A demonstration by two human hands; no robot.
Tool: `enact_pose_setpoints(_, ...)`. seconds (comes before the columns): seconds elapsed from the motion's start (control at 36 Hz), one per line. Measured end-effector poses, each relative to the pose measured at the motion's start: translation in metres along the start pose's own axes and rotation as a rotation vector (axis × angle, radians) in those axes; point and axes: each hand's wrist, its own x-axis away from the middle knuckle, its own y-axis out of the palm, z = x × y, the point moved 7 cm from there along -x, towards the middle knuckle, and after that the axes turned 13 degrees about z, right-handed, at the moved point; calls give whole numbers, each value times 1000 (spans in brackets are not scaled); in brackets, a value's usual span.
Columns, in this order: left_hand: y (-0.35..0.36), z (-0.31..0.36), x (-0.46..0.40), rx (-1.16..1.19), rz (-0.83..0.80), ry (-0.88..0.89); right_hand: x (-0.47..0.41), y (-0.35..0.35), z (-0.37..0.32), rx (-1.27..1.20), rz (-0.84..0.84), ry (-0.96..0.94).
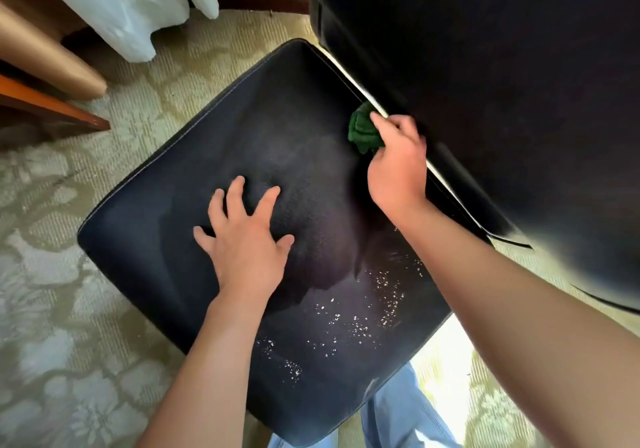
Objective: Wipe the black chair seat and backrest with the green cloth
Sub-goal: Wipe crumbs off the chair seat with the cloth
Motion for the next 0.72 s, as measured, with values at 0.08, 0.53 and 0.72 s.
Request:
enact_pose_setpoints(0.08, 1, -1, 0, -2, -5, 4, -7, 13, -8, 96, -67, -45)
enact_pose_setpoints(0.53, -9, 2, -5, 3, -21, 16, 63, -14, -15, 63, -204, -300)
enact_pose_setpoints(0.72, -10, 6, -13, 20, 9, -2, -2, -8, -30, 278, -54, -279)
